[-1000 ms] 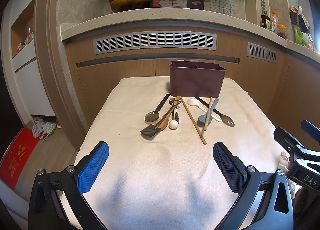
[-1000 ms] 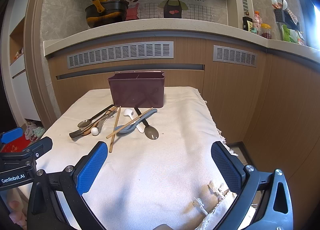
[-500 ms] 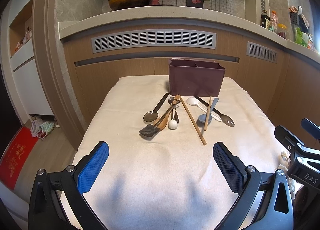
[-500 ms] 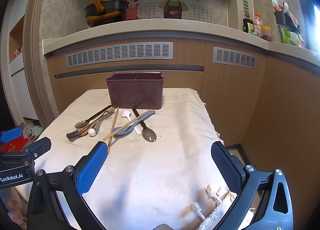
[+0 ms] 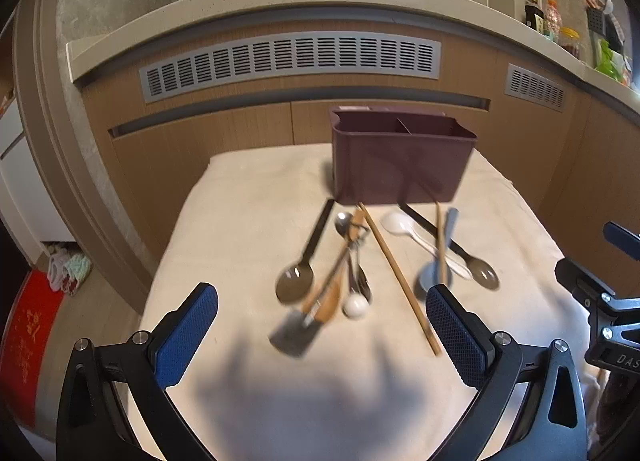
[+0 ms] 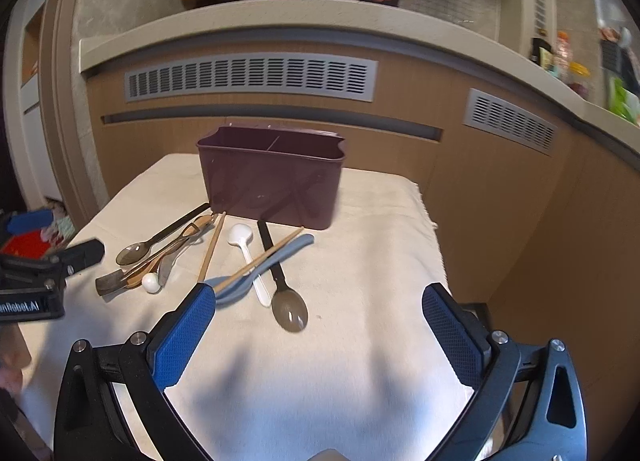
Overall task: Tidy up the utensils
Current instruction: 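Lower the right gripper onto the white ball-ended spoon and close on it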
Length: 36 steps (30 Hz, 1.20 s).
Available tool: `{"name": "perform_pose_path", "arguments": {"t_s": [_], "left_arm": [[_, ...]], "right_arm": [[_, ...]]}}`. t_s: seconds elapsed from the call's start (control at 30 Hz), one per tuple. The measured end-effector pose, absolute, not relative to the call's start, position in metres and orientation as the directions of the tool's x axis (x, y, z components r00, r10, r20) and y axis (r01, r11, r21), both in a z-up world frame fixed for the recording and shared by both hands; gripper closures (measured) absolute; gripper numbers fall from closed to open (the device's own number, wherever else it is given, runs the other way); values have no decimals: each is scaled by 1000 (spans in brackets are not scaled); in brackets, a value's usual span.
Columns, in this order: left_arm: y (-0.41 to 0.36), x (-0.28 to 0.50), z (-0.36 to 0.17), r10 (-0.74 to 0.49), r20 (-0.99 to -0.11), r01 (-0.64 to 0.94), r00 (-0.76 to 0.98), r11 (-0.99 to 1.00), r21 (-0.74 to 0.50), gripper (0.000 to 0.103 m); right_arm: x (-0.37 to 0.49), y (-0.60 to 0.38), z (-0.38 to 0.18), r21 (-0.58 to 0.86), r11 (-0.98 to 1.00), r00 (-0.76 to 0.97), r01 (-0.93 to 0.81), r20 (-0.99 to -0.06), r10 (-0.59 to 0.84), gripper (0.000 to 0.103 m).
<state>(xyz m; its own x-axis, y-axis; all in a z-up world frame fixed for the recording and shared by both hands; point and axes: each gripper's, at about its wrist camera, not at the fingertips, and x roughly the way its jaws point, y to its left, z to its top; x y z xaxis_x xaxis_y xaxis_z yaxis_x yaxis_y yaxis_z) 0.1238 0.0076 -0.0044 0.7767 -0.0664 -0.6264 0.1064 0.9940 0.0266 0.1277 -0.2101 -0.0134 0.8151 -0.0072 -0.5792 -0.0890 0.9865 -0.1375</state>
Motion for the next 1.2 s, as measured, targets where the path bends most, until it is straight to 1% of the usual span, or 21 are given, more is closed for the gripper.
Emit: {"name": "perform_pose_path", "arguments": {"t_s": [0.1, 0.2, 0.23, 0.3, 0.37, 0.4, 0.43, 0.47, 0.5, 0.53, 0.57, 0.63, 0.67, 0.73, 0.9, 0.97, 1.1, 1.2], "left_arm": [[21, 144, 0, -66, -614, 103, 787, 994, 26, 0], [42, 167, -4, -92, -619, 112, 780, 994, -7, 0], [46, 171, -6, -94, -623, 109, 777, 994, -13, 1], [57, 182, -13, -116, -639, 121, 761, 992, -36, 7], [62, 188, -21, -142, -661, 141, 737, 989, -56, 22], [64, 191, -25, -157, -676, 152, 720, 986, -66, 25], [64, 193, -29, -173, -687, 165, 705, 983, -79, 34], [64, 193, -33, -202, -698, 186, 687, 977, -99, 39], [63, 193, -39, -236, -712, 215, 661, 969, -122, 41], [61, 192, -44, -267, -724, 244, 636, 960, -139, 47], [59, 189, -47, -280, -730, 260, 624, 955, -144, 55], [54, 184, -54, -283, -746, 291, 603, 949, -124, 66], [54, 180, -56, -271, -747, 296, 607, 950, -105, 69], [54, 175, -59, -256, -749, 291, 612, 953, -89, 70], [60, 161, -61, -305, -741, 279, 598, 946, -165, 70], [59, 154, -59, -289, -740, 270, 608, 951, -150, 70], [55, 144, -64, -207, -754, 224, 623, 971, -81, 69], [54, 145, -69, -197, -762, 195, 617, 976, -95, 69]], "right_arm": [[155, -207, -18, -135, 982, 776, -129, -630, 15, 0], [178, -202, -25, -121, 979, 735, -164, -677, 39, 0], [187, -199, -29, -129, 976, 730, -173, -682, 39, 0], [198, -193, -34, -155, 971, 731, -181, -682, 27, 0], [208, -188, -39, -161, 968, 724, -192, -689, 29, 0], [212, -186, -41, -159, 967, 720, -198, -693, 33, 0], [216, -184, -43, -156, 967, 717, -202, -696, 37, 0], [218, -182, -44, -152, 967, 715, -206, -698, 42, 0], [219, -182, -45, -150, 967, 715, -206, -697, 45, 0], [219, -182, -46, -146, 968, 716, -204, -696, 46, 0], [219, -182, -46, -142, 969, 716, -202, -697, 47, 0], [217, -185, -49, -133, 972, 710, -194, -703, 46, 0], [216, -187, -50, -129, 973, 706, -191, -707, 45, 0], [212, -191, -53, -123, 976, 700, -182, -713, 40, 0], [197, -202, -52, -96, 984, 702, -152, -711, 40, 0], [192, -207, -51, -80, 986, 703, -144, -710, 45, 0], [185, -210, -51, -43, 990, 701, -134, -710, 64, 0], [180, -208, -51, -36, 989, 704, -143, -706, 76, 0]]}}
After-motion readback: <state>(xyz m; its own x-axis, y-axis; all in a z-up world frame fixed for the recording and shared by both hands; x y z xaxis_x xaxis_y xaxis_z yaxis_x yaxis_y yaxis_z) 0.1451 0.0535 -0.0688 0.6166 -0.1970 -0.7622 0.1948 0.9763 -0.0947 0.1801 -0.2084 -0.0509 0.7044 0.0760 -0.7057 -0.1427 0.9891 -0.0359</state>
